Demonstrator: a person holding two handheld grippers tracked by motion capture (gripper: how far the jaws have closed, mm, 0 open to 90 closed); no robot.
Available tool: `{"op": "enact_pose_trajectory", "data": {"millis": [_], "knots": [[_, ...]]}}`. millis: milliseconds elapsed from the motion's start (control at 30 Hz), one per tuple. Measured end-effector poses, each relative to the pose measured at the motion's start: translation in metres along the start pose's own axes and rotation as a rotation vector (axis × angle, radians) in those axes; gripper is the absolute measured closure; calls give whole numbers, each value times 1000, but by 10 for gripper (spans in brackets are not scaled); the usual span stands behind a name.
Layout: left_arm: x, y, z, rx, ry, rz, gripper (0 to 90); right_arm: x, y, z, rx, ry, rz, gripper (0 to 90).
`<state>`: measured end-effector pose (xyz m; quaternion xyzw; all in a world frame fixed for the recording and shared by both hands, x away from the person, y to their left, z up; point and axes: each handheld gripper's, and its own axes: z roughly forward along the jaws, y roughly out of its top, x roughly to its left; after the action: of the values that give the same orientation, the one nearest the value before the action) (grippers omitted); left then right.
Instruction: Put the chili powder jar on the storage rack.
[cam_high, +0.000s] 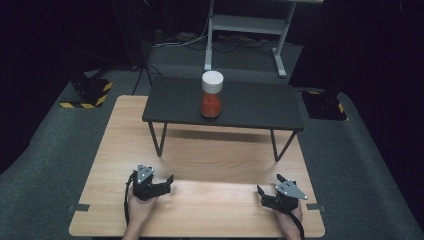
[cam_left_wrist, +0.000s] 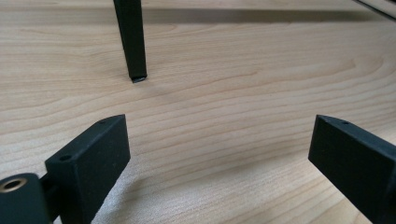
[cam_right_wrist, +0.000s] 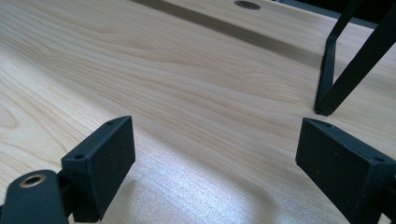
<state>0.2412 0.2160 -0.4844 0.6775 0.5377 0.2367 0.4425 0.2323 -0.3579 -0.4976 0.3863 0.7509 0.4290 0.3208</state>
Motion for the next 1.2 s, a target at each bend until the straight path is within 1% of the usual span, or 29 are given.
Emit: {"op": "enact_pose_trajectory", "data": {"millis": [100,133,200,267,400,467,633,833,1100,1200], "knots": [[-4,0,1,8,20,12,57,1,1,0,8,0,-3,109],[-8,-1,1,9,30,22,58,1,1,0,9,-1,-3,109],[-17,-3,1,16,49,60,58,1,1,0,7,-1,0,109],[-19,-3,0,22,55,69,58,0,0,0,1,-2,4,109],[-21,-6,-2,14,66,43,59,-1,-1,-1,-4,1,6,109],[-21,-5,-2,17,73,37,59,-1,-2,-1,-7,3,6,109],[-22,-5,-1,20,72,48,61,-1,-2,-1,-11,3,7,109],[-22,-6,-1,16,74,36,63,-1,-2,-1,-9,2,4,109],[-22,-6,-2,14,73,34,64,-1,-2,-1,-9,1,3,108],[-22,-6,-2,13,77,41,64,-1,-2,-1,-8,1,3,109]]}}
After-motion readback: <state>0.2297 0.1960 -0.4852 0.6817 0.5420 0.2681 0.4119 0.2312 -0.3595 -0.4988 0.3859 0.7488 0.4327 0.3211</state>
